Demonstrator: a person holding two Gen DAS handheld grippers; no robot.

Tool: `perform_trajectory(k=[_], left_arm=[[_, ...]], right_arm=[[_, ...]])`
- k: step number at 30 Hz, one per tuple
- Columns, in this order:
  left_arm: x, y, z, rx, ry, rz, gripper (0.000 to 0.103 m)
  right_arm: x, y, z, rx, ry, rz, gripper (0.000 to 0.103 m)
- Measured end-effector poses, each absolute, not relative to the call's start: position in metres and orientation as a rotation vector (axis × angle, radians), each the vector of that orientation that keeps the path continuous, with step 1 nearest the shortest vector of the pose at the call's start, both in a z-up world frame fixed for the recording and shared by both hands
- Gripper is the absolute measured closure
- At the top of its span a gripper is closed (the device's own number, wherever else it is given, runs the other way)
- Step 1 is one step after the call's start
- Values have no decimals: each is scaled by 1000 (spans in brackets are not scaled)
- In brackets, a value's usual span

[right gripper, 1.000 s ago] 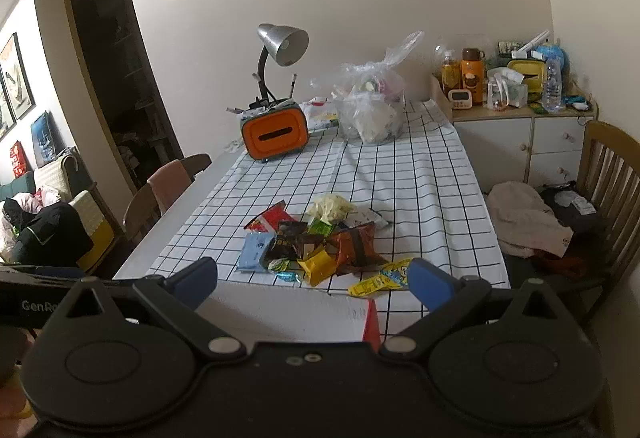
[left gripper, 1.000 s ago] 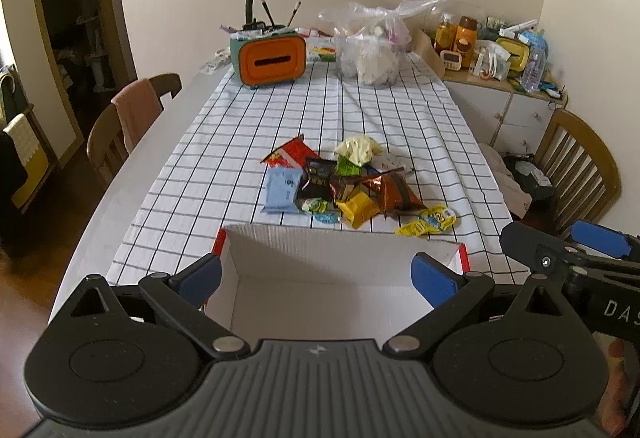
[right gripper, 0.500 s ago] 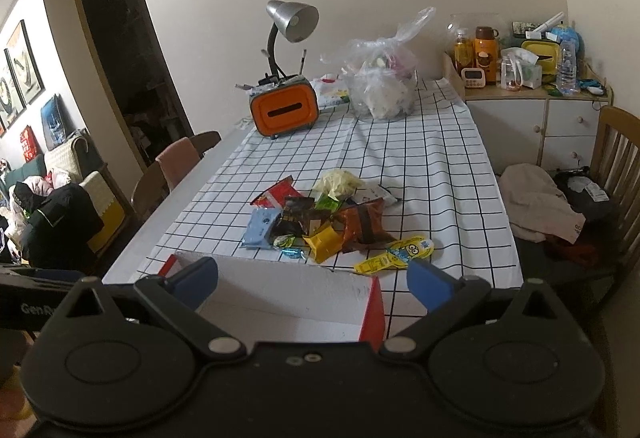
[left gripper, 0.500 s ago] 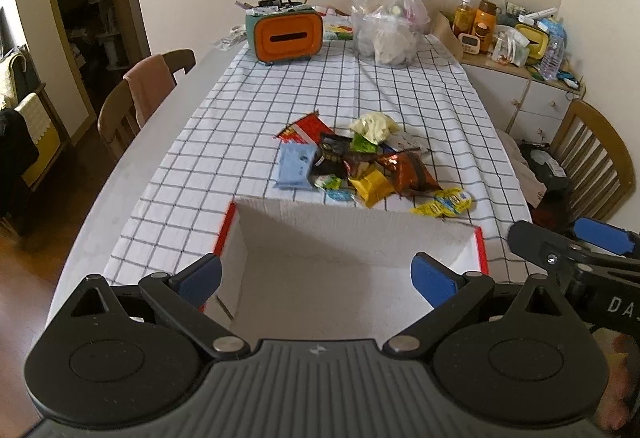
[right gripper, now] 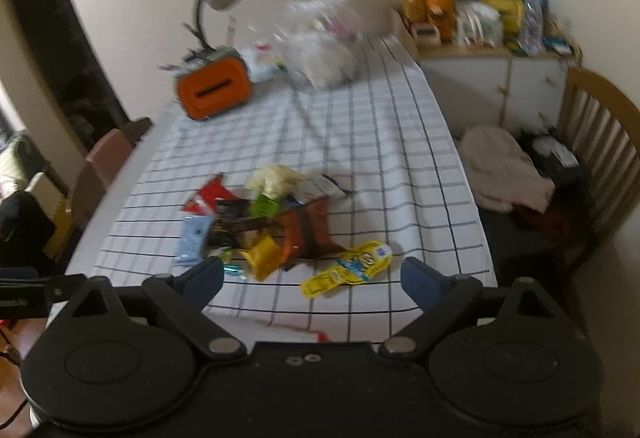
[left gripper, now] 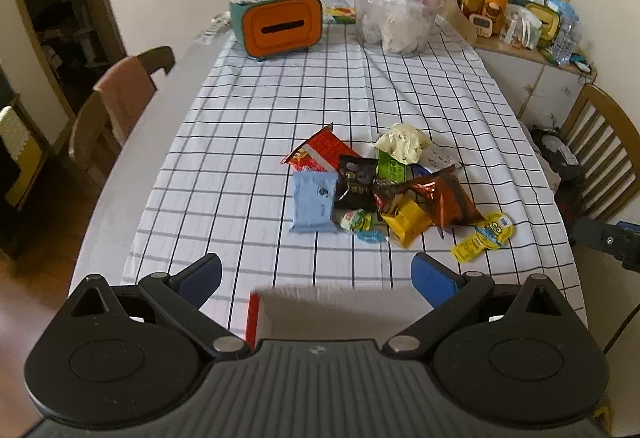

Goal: Organize snacks
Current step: 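Reach the left tool to the blue packet while the right tool reaches the orange-brown bag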

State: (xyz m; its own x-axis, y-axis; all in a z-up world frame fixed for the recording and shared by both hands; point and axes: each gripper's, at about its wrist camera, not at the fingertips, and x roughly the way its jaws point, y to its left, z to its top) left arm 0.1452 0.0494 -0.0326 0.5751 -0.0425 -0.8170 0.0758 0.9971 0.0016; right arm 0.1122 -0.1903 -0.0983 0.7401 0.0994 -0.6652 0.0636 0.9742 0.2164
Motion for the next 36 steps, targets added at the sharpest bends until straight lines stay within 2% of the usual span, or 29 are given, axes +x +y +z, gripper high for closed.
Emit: perform_trajectory(k=[15, 19, 30, 34, 36], left_arm=[[284, 60, -91, 66, 1143, -82, 3], [310, 59, -115, 75, 1211, -75, 16], [349, 54, -174, 51, 1372, -110, 17], [353, 53, -186, 37, 1391, -116, 20], [355, 53, -188, 28, 1389, -109, 24]], right_arm=[[244, -173, -135, 118, 970, 148, 20], [270, -176, -154, 132, 1031, 137, 24], [306, -167, -198, 115, 1141, 144, 29], [313, -164, -209, 99, 1166, 134, 33], [315, -164, -213, 97, 1169, 127, 35]])
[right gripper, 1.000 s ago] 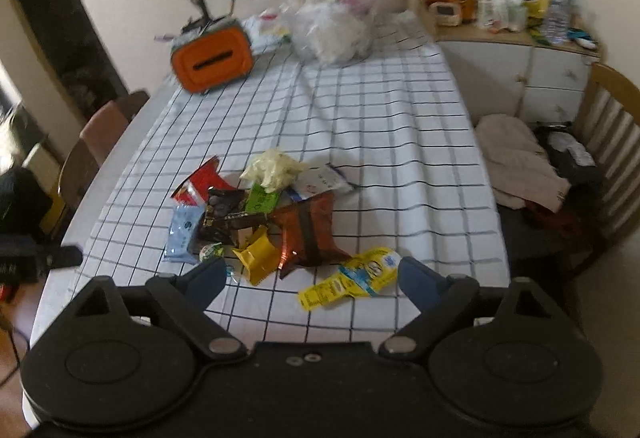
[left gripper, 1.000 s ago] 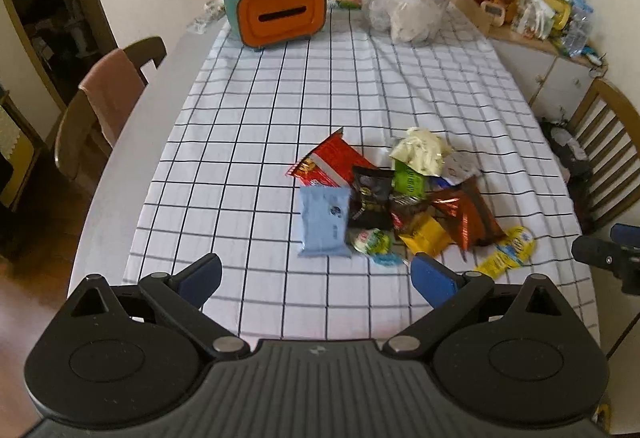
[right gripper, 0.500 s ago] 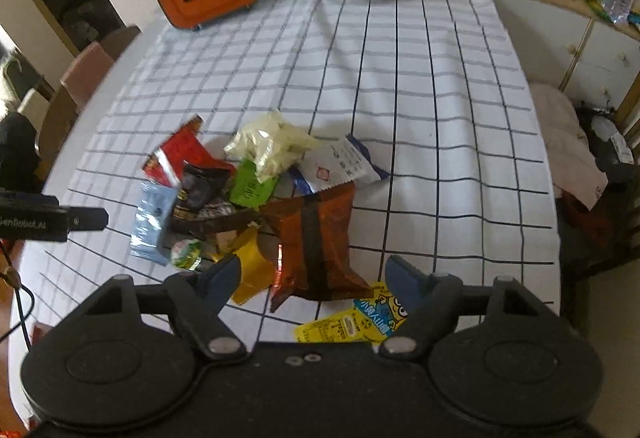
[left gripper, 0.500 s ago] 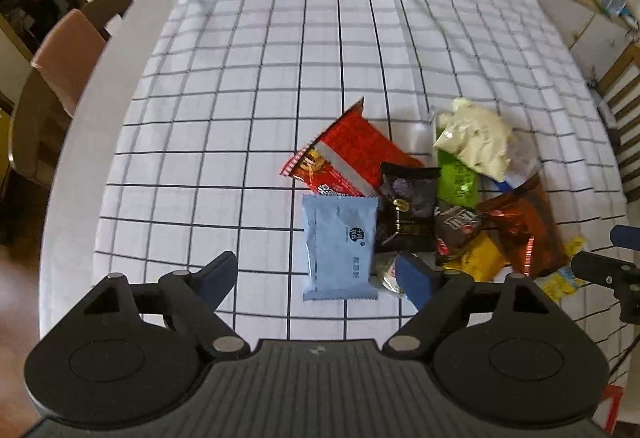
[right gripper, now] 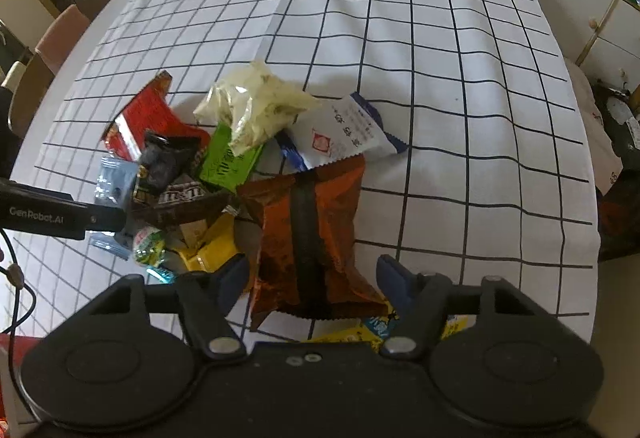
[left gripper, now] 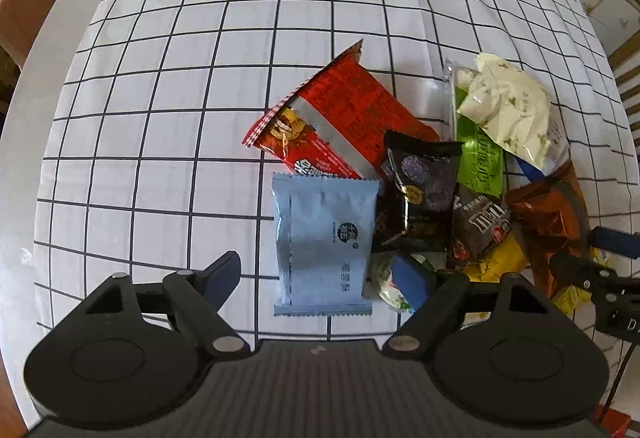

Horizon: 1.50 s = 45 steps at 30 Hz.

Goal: Organize snacks
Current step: 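Reach the left tool to the blue packet while the right tool reaches the orange-brown bag, then close the left tool on the blue packet while the right tool grips the orange-brown bag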

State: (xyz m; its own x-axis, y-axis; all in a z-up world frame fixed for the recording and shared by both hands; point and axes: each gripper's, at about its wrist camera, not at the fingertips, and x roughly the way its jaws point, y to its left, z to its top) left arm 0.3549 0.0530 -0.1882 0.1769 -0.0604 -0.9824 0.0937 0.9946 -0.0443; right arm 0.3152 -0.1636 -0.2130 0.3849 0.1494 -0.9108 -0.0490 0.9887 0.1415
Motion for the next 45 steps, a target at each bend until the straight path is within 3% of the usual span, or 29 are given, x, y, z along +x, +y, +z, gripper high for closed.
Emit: perform_trajectory(k=[2, 6, 10, 23, 45], left_arm=[[357, 54, -191, 11, 1401, -116, 36], [359, 56, -198, 10, 1413, -109, 42], [359, 60, -205, -13, 1427, -105, 54], [355, 78, -200, -79, 1376, -78, 56], [301, 83, -113, -101, 1261, -111, 56]], right_arm=[[317, -163, -217, 106, 1176, 136, 38], [318, -160, -223, 102, 1186, 146, 45], [318, -160, -223, 119, 1176, 149, 50], [311, -168, -218, 182, 1140, 124, 63], [250, -172, -147, 244, 1013, 188, 64]])
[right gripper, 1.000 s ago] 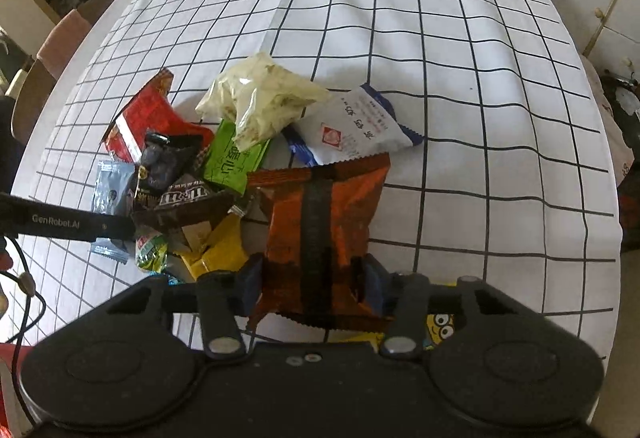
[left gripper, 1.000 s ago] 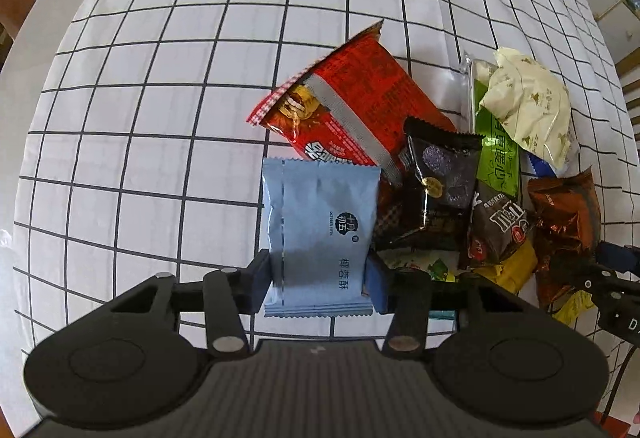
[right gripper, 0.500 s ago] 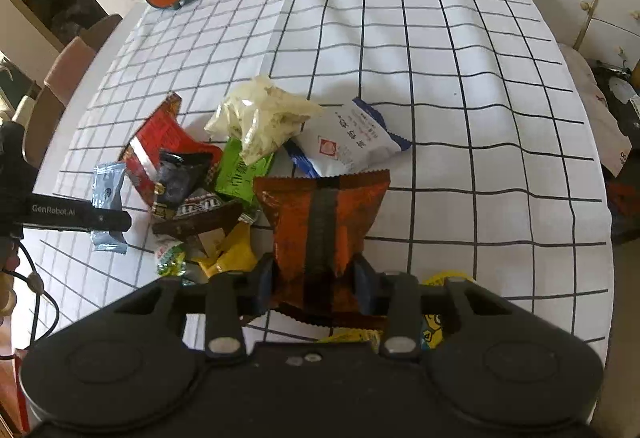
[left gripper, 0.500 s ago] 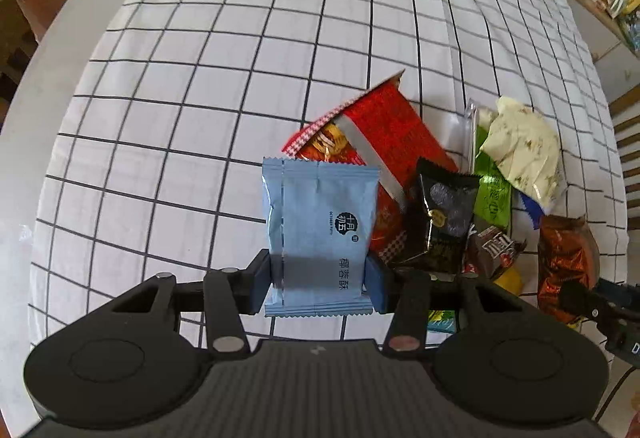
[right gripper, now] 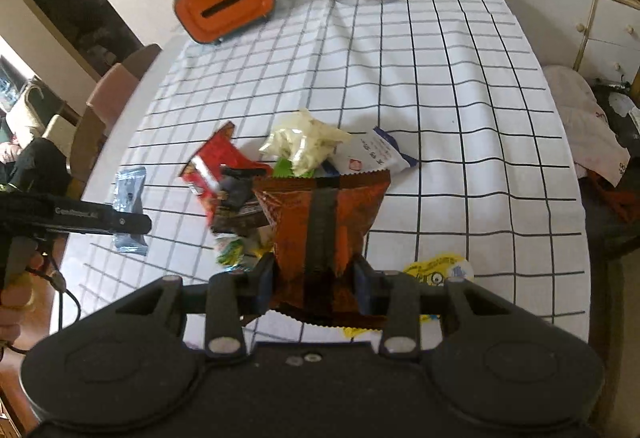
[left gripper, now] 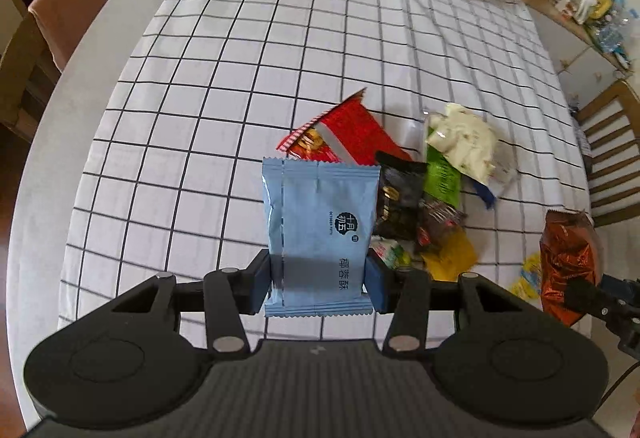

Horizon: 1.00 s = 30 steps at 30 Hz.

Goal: Organize snacks
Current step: 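Close the left tool on the blue packet while the right tool grips the orange-brown bag, then carry both packets into the white box and open both tools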

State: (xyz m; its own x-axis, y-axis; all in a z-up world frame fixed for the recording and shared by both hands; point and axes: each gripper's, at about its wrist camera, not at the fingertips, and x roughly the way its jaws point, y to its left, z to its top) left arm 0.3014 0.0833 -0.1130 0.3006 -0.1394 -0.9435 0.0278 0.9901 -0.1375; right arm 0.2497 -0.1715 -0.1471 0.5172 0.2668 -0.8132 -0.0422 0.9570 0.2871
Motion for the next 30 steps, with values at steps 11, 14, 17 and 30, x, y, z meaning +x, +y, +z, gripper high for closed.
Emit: perform_trajectory(k=[11, 14, 17, 30], left_arm=[[226, 63, -76, -37, 1211, -184, 56], [204, 56, -73, -19, 1208, -203, 56], [184, 50, -73, -4, 1219, -211, 56], [135, 25, -85, 24, 1289, -229, 56]], right_arm=[[188, -163, -109, 211, 967, 265, 64], [172, -159, -103, 203, 965, 288, 64], [158, -155, -99, 193, 969, 315, 64], [113, -125, -123, 179, 1043, 409, 64]])
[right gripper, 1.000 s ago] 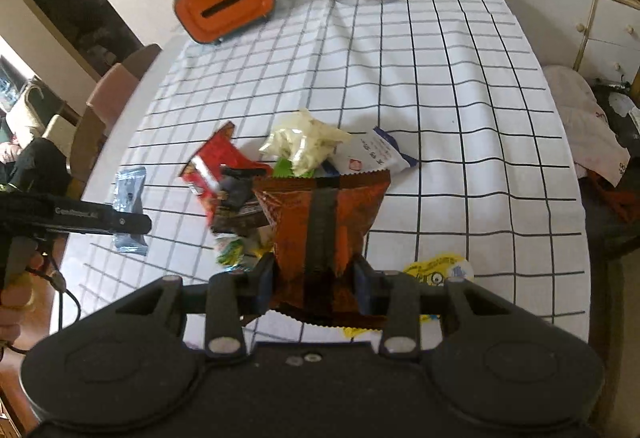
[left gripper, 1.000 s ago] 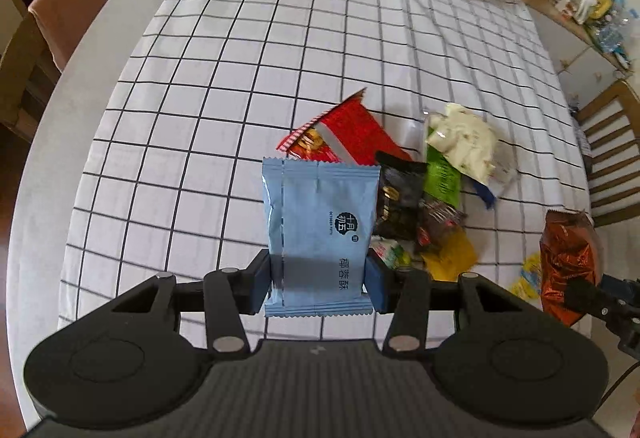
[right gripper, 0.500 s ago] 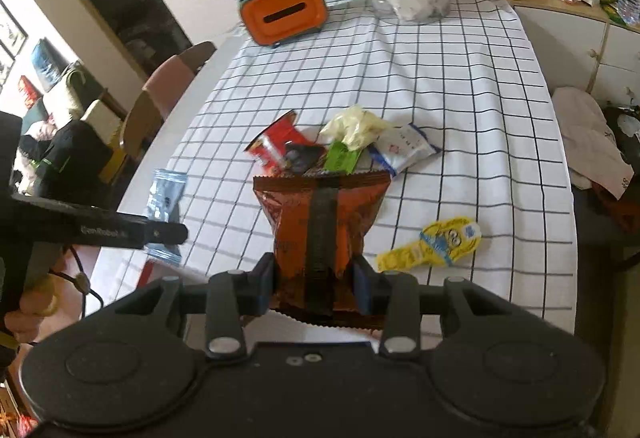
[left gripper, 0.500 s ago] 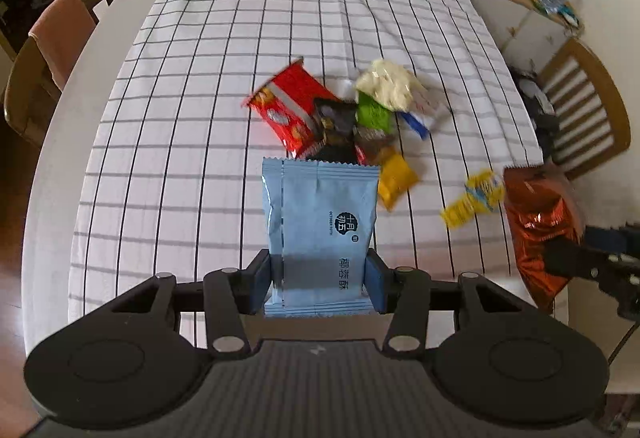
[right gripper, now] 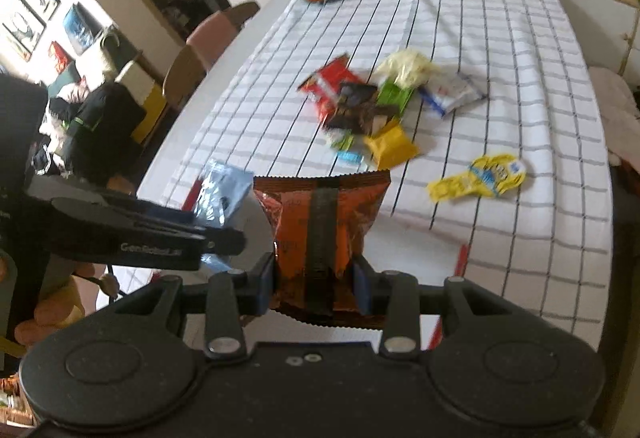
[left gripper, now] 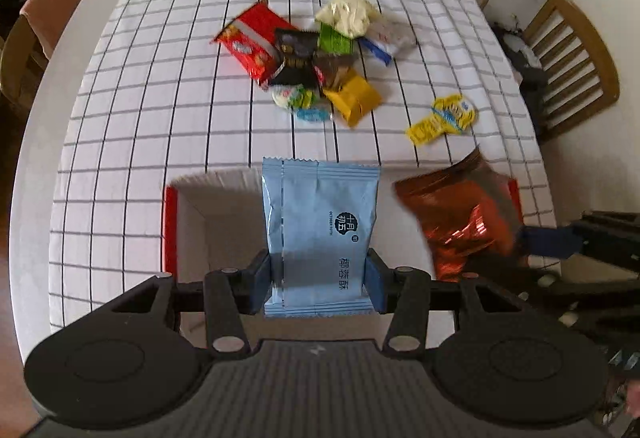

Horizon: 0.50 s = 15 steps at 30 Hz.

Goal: Organize snacks
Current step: 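Carry both packets into the white box and open both tools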

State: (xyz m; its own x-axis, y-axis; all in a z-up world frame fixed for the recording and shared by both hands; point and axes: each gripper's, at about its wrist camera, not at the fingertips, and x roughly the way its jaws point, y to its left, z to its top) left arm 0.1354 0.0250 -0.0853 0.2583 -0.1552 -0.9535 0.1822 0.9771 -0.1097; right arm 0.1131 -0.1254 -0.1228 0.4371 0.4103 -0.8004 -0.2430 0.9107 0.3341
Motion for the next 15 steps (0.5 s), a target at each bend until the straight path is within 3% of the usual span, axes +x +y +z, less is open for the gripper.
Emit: perform_trajectory(k=[15], left_arm=[[128, 13, -152, 108, 1458, -170, 56]], right_arm=[[102, -92, -190, 60, 1191, 358, 64]])
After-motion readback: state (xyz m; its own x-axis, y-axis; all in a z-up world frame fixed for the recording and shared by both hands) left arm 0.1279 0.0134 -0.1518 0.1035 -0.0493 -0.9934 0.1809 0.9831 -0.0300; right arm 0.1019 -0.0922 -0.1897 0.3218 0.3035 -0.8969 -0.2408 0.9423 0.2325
